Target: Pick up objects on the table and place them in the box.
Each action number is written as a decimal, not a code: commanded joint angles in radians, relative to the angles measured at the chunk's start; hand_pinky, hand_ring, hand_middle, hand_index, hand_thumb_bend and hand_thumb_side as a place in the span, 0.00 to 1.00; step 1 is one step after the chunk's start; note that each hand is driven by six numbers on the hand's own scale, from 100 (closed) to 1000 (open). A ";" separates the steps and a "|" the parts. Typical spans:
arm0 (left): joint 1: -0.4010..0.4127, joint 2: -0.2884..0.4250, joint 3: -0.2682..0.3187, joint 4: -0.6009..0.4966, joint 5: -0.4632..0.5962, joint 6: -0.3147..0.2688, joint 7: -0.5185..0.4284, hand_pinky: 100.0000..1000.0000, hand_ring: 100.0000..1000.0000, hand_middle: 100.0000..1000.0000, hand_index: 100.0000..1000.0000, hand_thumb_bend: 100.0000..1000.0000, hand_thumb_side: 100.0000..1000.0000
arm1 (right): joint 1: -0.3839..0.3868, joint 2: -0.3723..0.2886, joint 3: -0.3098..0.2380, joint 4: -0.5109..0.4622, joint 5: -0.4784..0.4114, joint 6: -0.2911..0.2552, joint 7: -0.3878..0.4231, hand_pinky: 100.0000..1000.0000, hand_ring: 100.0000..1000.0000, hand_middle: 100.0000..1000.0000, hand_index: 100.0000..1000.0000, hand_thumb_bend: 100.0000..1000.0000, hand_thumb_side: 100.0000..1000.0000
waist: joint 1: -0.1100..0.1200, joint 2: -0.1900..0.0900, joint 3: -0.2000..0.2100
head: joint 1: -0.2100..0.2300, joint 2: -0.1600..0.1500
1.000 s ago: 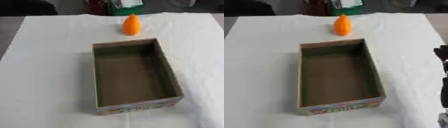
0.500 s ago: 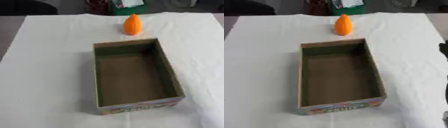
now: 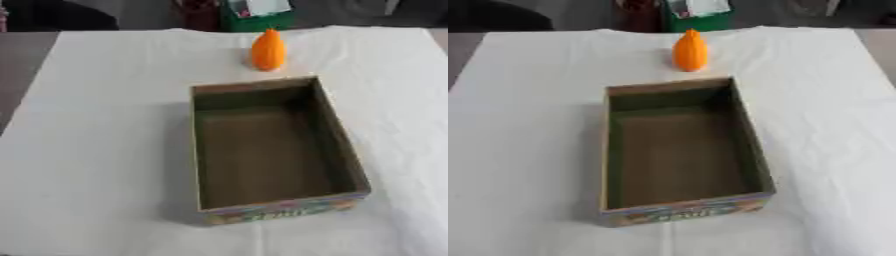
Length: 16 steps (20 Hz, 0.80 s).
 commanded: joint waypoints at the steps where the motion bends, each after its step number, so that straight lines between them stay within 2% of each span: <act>1: 0.000 0.010 -0.002 -0.017 0.006 0.003 -0.006 0.35 0.51 0.56 0.71 0.00 0.78 | -0.026 -0.118 -0.014 -0.015 0.024 0.054 0.007 0.87 0.85 0.83 1.00 0.00 1.00 | 0.000 -0.021 0.005 | -0.014 0.037; 5: 0.006 0.015 -0.004 -0.017 0.007 0.004 -0.010 0.35 0.51 0.56 0.71 0.00 0.78 | -0.060 -0.218 0.000 -0.015 0.031 0.133 0.027 0.87 0.86 0.84 1.00 0.00 1.00 | 0.002 -0.021 0.010 | -0.019 0.058; 9: 0.010 0.019 -0.006 -0.017 0.007 0.006 -0.013 0.36 0.51 0.56 0.71 0.00 0.78 | -0.103 -0.305 0.028 0.009 0.048 0.197 0.049 0.86 0.86 0.85 1.00 0.00 1.00 | 0.000 -0.017 0.021 | -0.028 0.045; 12: 0.011 0.021 -0.007 -0.017 0.009 0.007 -0.014 0.36 0.51 0.56 0.71 0.00 0.78 | -0.162 -0.363 0.054 0.081 0.063 0.203 0.073 0.86 0.87 0.85 1.00 0.00 1.00 | -0.002 -0.011 0.032 | -0.039 0.028; 16: 0.010 0.024 -0.013 -0.017 0.013 0.009 -0.020 0.36 0.51 0.56 0.71 0.00 0.78 | -0.281 -0.422 0.097 0.240 0.075 0.182 0.114 0.86 0.87 0.86 1.00 0.01 1.00 | -0.007 -0.003 0.045 | -0.060 0.007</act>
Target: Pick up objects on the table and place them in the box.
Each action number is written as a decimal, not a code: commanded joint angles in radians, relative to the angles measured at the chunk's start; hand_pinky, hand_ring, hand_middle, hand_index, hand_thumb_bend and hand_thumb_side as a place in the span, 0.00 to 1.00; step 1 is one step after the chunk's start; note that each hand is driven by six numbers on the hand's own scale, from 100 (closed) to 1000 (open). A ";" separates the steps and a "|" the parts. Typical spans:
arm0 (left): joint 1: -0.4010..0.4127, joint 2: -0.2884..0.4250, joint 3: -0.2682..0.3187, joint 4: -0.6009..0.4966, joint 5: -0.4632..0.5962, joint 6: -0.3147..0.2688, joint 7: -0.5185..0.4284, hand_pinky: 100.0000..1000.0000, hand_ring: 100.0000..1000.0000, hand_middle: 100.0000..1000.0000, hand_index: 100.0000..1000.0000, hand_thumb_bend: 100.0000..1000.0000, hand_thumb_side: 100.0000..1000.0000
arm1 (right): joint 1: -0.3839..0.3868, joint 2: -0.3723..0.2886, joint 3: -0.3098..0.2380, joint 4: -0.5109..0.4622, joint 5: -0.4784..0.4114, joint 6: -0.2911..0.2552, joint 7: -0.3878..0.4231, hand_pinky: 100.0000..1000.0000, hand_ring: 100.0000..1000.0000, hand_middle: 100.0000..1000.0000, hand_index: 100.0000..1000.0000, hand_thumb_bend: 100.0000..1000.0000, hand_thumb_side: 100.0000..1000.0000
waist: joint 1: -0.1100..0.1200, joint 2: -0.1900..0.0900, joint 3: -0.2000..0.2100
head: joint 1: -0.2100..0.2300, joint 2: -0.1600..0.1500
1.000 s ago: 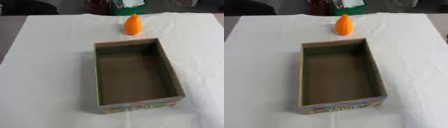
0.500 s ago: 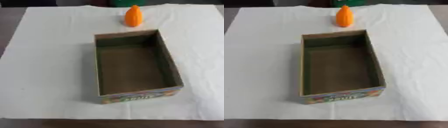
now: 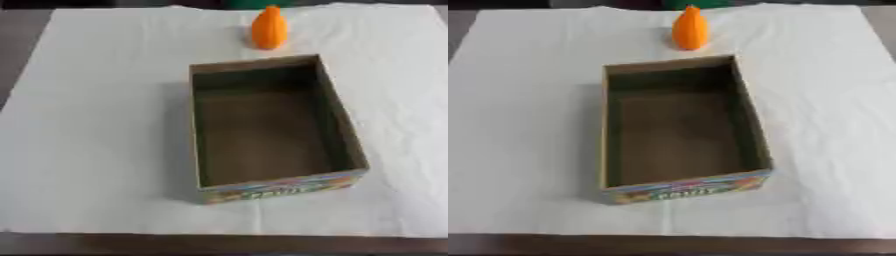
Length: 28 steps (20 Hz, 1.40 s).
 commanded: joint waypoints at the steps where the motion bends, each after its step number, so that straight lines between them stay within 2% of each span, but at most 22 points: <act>1: -0.006 0.024 -0.007 -0.017 0.008 0.000 -0.009 0.36 0.51 0.56 0.71 0.00 0.78 | -0.079 -0.081 0.023 0.120 0.019 -0.021 0.036 0.86 0.88 0.86 1.00 0.02 1.00 | -0.004 -0.011 0.006 | -0.020 -0.026; 4: -0.010 0.026 -0.013 -0.017 0.014 0.001 -0.017 0.36 0.51 0.56 0.71 0.00 0.78 | -0.185 -0.087 0.060 0.256 0.050 -0.051 0.089 0.86 0.88 0.87 1.00 0.07 1.00 | -0.009 -0.004 0.020 | -0.042 -0.044; 10: -0.017 0.029 -0.020 -0.017 0.022 0.002 -0.028 0.36 0.51 0.57 0.71 0.00 0.78 | -0.393 -0.038 0.109 0.506 0.150 -0.120 0.203 0.86 0.89 0.85 1.00 0.29 1.00 | -0.017 0.016 0.061 | -0.088 -0.086; 14: -0.026 0.031 -0.023 -0.017 0.027 0.001 -0.034 0.36 0.51 0.57 0.71 0.00 0.78 | -0.505 0.010 0.134 0.628 0.249 -0.161 0.255 0.86 0.90 0.86 1.00 0.34 1.00 | -0.022 0.032 0.092 | -0.119 -0.110; 19: -0.034 0.030 -0.025 -0.017 0.032 0.001 -0.039 0.36 0.51 0.57 0.71 0.00 0.78 | -0.580 0.061 0.159 0.701 0.360 -0.202 0.287 0.86 0.90 0.88 1.00 0.46 1.00 | -0.026 0.046 0.113 | -0.136 -0.124; 28: -0.040 0.023 -0.028 -0.017 0.038 0.002 -0.045 0.36 0.51 0.57 0.70 0.00 0.78 | -0.645 0.146 0.195 0.768 0.465 -0.221 0.356 0.87 0.91 0.89 1.00 0.50 1.00 | -0.023 0.052 0.123 | -0.159 -0.123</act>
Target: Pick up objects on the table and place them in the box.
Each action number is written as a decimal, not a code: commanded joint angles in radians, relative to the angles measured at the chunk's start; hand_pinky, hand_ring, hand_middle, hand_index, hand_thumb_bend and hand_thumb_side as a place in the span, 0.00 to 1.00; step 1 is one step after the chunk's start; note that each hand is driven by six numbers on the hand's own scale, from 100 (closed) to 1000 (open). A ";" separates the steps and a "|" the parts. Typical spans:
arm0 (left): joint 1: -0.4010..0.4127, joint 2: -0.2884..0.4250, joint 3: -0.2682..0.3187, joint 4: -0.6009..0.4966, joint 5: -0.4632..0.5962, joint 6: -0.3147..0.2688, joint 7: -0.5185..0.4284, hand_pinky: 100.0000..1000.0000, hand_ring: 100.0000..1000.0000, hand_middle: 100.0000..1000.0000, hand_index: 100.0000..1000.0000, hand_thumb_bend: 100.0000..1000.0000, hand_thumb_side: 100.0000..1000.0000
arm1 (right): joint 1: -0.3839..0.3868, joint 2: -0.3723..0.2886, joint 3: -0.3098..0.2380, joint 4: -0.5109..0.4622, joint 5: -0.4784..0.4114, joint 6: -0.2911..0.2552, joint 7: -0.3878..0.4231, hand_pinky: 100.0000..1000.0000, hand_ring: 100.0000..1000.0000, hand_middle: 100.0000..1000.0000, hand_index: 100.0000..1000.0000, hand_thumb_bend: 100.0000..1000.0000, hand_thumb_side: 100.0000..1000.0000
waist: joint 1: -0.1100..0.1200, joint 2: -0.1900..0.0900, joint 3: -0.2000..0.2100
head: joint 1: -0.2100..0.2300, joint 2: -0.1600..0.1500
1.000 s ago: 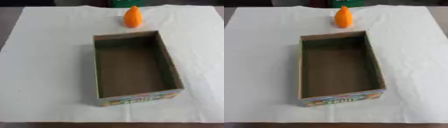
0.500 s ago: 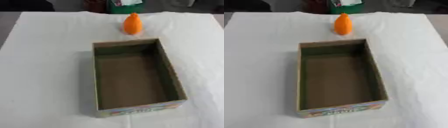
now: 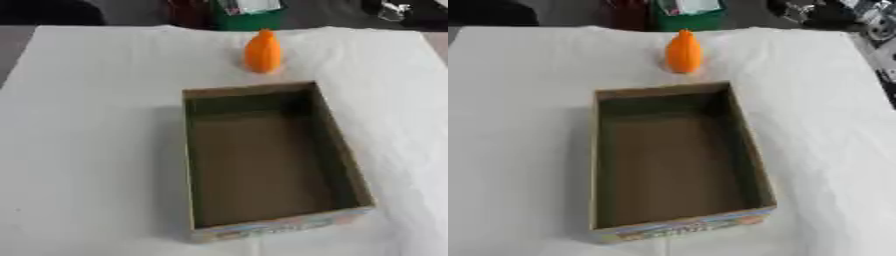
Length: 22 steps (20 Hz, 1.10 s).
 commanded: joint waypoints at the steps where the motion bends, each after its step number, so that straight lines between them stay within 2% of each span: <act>1: -0.011 0.016 -0.002 -0.017 0.002 0.000 -0.007 0.36 0.51 0.57 0.70 0.00 0.78 | -0.034 0.009 0.007 0.022 0.041 -0.009 0.025 0.87 0.91 0.89 1.00 0.51 1.00 | 0.003 -0.018 0.004 | -0.014 -0.011; 8: -0.016 0.011 -0.004 -0.017 0.006 0.001 -0.013 0.36 0.51 0.56 0.70 0.00 0.78 | -0.061 0.063 0.022 0.055 0.072 -0.018 0.043 0.88 0.91 0.89 1.00 0.53 1.00 | 0.004 -0.008 0.014 | -0.030 -0.017; 18: -0.029 0.008 -0.005 -0.017 0.009 -0.001 -0.017 0.36 0.51 0.56 0.70 0.00 0.78 | -0.080 0.085 0.015 0.061 0.037 0.003 0.048 0.89 0.91 0.89 1.00 0.56 1.00 | -0.009 0.020 0.047 | -0.052 -0.041; 20: -0.030 0.007 -0.005 -0.017 0.009 -0.001 -0.018 0.36 0.51 0.56 0.70 0.00 0.78 | -0.087 0.090 0.015 0.060 0.033 0.013 0.040 0.90 0.91 0.89 1.00 0.60 1.00 | -0.011 0.027 0.056 | -0.060 -0.045; 22: -0.032 0.006 -0.004 -0.017 0.010 -0.001 -0.018 0.36 0.51 0.56 0.70 0.00 0.78 | -0.092 0.097 0.016 0.058 0.019 0.020 0.042 0.91 0.92 0.88 1.00 0.63 0.93 | -0.013 0.033 0.065 | -0.067 -0.049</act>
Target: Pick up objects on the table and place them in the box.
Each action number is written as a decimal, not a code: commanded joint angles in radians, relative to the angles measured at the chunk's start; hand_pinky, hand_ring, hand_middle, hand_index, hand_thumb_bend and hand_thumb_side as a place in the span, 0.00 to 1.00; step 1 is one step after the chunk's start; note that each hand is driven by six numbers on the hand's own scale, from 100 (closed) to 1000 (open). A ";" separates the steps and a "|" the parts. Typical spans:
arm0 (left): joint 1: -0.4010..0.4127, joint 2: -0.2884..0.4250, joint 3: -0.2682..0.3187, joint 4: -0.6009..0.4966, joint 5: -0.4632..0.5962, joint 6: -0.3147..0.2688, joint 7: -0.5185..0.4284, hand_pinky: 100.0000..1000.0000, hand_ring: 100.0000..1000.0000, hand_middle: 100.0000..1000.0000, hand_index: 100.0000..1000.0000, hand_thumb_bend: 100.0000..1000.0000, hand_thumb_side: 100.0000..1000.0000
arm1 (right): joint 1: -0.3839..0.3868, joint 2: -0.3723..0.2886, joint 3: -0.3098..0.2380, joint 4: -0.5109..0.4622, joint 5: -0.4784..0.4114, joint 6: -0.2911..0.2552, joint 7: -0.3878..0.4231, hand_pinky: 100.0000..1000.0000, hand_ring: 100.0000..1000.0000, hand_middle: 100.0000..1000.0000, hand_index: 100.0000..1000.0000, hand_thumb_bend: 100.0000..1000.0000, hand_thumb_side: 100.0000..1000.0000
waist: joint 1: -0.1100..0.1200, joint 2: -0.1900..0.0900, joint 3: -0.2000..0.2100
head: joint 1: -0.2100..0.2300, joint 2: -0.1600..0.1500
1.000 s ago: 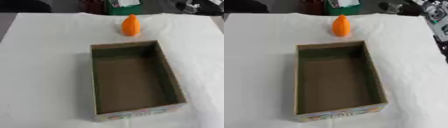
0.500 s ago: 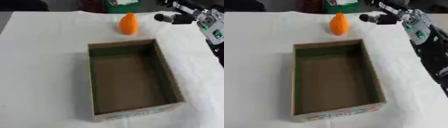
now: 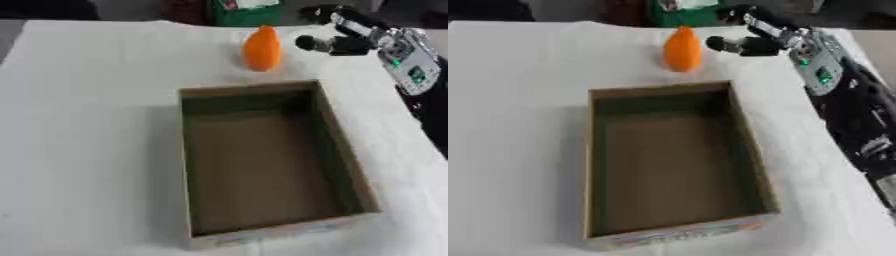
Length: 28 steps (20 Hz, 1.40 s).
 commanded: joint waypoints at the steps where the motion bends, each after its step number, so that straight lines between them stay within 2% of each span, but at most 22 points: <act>1: -0.014 0.011 0.000 -0.017 0.001 -0.001 -0.005 0.36 0.51 0.56 0.70 0.00 0.78 | -0.026 -0.014 -0.011 -0.013 -0.036 0.014 0.007 0.93 0.92 0.88 1.00 0.66 0.84 | -0.001 -0.015 0.006 | -0.012 -0.016; 3: -0.017 0.010 -0.001 -0.017 0.002 -0.001 -0.007 0.36 0.51 0.56 0.70 0.00 0.78 | -0.030 -0.008 -0.006 -0.018 -0.074 0.022 0.048 0.94 0.93 0.88 1.00 0.68 0.72 | -0.005 -0.006 0.014 | -0.017 -0.021; 6: -0.023 0.008 -0.003 -0.017 0.003 -0.001 -0.010 0.36 0.51 0.56 0.70 0.00 0.78 | -0.037 -0.008 -0.009 -0.032 -0.111 0.037 0.092 0.94 0.93 0.88 1.00 0.69 0.68 | -0.011 0.006 0.029 | -0.030 -0.031; 9: -0.027 0.006 -0.003 -0.017 0.004 -0.001 -0.014 0.36 0.51 0.56 0.69 0.00 0.78 | -0.036 -0.016 -0.018 -0.041 -0.125 0.060 0.098 0.94 0.93 0.87 1.00 0.69 0.68 | -0.017 0.020 0.047 | -0.043 -0.042; 14: -0.031 0.004 0.000 -0.017 0.004 -0.001 -0.015 0.36 0.51 0.56 0.69 0.00 0.78 | -0.035 -0.031 -0.040 -0.049 -0.135 0.097 0.052 0.94 0.92 0.86 1.00 0.70 0.72 | -0.026 0.041 0.058 | -0.047 -0.059; 18: -0.032 0.002 0.002 -0.017 0.004 0.000 -0.015 0.36 0.51 0.56 0.69 0.00 0.78 | -0.033 -0.042 -0.046 -0.058 -0.139 0.113 0.020 0.94 0.92 0.86 1.00 0.69 0.71 | -0.029 0.056 0.061 | -0.052 -0.069; 24: -0.031 -0.001 0.005 -0.017 0.001 0.002 -0.019 0.36 0.51 0.56 0.69 0.00 0.77 | -0.026 -0.042 -0.032 -0.083 -0.123 0.094 0.053 0.92 0.89 0.79 1.00 0.66 0.62 | -0.027 0.067 0.054 | -0.049 -0.064; 28: -0.034 -0.003 0.005 -0.017 0.001 0.003 -0.021 0.36 0.51 0.56 0.69 0.00 0.78 | -0.027 -0.041 -0.031 -0.094 -0.105 0.099 0.073 0.93 0.91 0.82 1.00 0.65 0.64 | -0.027 0.071 0.053 | -0.049 -0.068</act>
